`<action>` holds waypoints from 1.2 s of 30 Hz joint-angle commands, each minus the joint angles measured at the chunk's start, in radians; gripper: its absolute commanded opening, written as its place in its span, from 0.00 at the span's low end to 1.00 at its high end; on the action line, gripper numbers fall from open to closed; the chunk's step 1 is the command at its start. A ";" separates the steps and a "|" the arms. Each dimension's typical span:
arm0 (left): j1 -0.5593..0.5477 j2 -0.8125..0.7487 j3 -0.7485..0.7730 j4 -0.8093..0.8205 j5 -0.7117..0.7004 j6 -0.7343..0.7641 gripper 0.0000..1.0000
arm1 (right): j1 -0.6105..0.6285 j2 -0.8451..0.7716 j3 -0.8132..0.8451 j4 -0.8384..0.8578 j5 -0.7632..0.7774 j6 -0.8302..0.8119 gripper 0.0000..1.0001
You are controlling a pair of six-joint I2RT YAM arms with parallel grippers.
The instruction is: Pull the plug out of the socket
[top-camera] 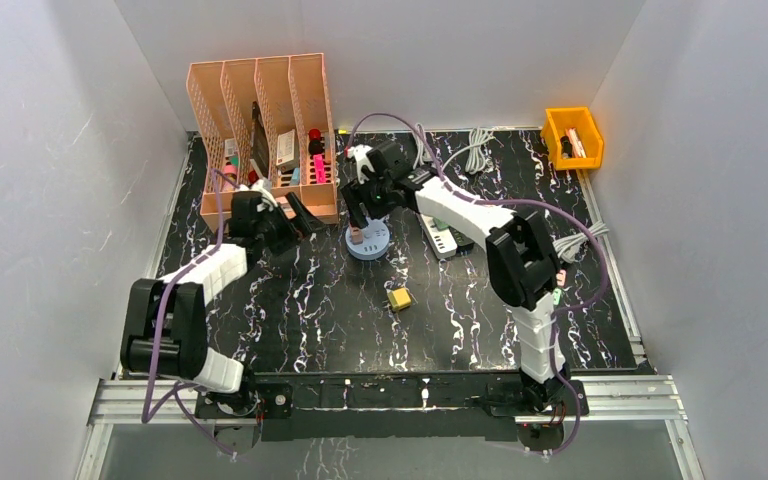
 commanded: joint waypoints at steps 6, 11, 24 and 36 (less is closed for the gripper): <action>0.045 -0.051 0.002 0.003 0.009 0.022 0.90 | 0.046 0.108 0.177 -0.077 0.041 0.009 0.72; 0.045 -0.028 0.004 -0.028 0.011 0.039 0.90 | 0.060 0.190 0.263 -0.159 0.078 0.000 0.67; 0.044 0.006 -0.011 0.007 0.074 0.023 0.90 | 0.065 0.163 0.240 -0.133 0.034 0.019 0.00; -0.015 0.088 -0.004 0.215 0.231 -0.092 0.90 | 0.036 0.020 0.187 0.088 -0.306 0.093 0.00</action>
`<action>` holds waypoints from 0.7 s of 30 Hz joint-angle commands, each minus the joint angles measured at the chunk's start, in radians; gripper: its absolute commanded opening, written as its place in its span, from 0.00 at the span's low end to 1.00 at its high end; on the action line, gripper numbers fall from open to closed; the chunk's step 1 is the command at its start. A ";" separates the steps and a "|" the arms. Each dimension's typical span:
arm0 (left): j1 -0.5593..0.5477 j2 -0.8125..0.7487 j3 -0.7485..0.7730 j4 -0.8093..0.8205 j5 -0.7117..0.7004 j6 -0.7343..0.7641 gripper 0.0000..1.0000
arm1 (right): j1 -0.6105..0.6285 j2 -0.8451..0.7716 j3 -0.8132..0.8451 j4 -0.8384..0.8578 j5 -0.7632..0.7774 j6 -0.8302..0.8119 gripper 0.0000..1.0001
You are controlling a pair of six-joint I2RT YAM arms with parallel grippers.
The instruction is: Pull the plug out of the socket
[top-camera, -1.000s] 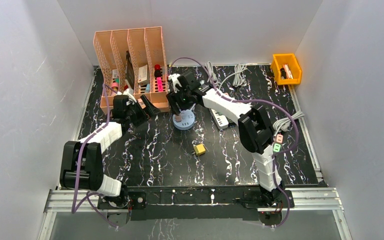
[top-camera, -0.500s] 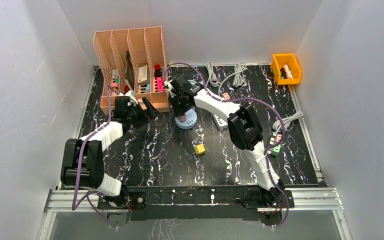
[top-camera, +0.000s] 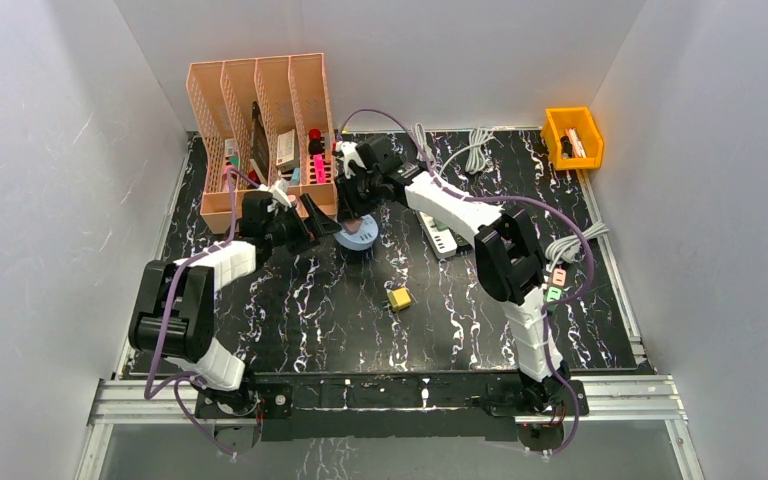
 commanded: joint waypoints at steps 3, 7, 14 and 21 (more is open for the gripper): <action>-0.025 0.054 0.017 0.120 0.072 -0.078 0.89 | 0.009 -0.116 0.009 0.143 -0.262 -0.002 0.00; -0.033 0.097 0.049 0.114 0.069 -0.067 0.88 | 0.009 -0.143 -0.018 0.168 -0.347 -0.004 0.00; -0.038 0.138 0.056 0.164 0.082 -0.107 0.01 | 0.006 -0.188 -0.023 0.218 -0.418 0.030 0.00; -0.037 0.115 0.044 0.085 -0.003 -0.077 0.00 | -0.086 -0.260 -0.077 0.419 -0.629 0.240 0.00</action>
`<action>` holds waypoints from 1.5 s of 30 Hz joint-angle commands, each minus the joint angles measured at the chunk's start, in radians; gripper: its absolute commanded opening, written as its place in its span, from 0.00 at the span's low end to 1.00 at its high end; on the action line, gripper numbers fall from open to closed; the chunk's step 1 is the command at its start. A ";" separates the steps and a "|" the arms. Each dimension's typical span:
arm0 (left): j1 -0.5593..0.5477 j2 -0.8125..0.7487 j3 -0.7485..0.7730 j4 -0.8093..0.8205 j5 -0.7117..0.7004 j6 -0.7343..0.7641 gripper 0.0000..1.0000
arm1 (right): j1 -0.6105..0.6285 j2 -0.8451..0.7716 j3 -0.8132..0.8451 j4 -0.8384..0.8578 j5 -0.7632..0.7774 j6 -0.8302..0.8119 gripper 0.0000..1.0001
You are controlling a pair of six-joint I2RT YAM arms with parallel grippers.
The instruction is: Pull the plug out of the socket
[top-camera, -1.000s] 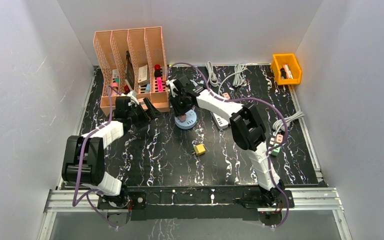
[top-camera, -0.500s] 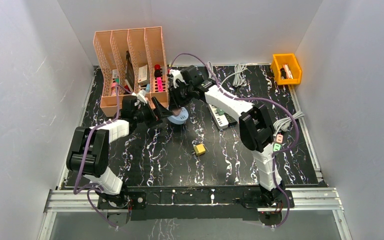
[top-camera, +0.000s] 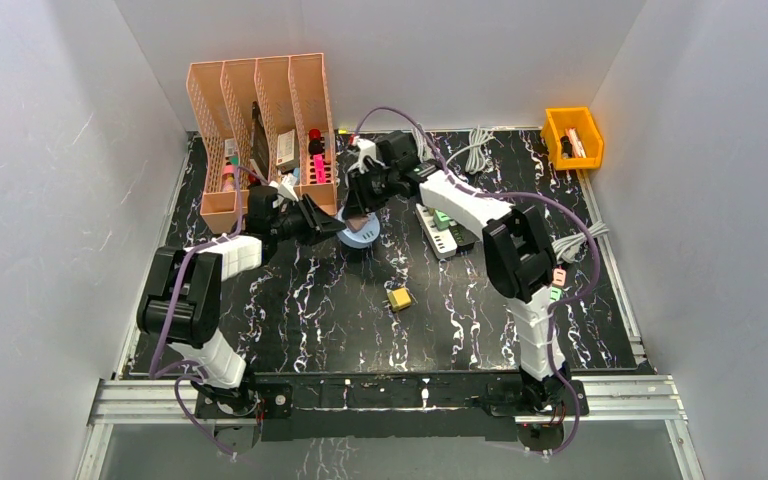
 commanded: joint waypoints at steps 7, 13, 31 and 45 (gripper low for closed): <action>-0.007 -0.011 0.051 -0.235 -0.256 0.162 0.00 | -0.168 -0.274 -0.126 0.765 -0.653 0.662 0.00; -0.007 0.031 0.086 -0.281 -0.279 0.153 0.00 | -0.085 -0.265 0.100 -0.038 -0.153 0.021 0.00; -0.012 0.073 0.153 -0.293 -0.268 0.187 0.00 | -0.115 -0.285 -0.071 -0.059 -0.309 -0.013 0.00; -0.075 0.345 0.600 -0.451 -0.352 0.245 0.00 | -0.018 -0.256 -0.198 -0.040 -0.411 -0.058 0.00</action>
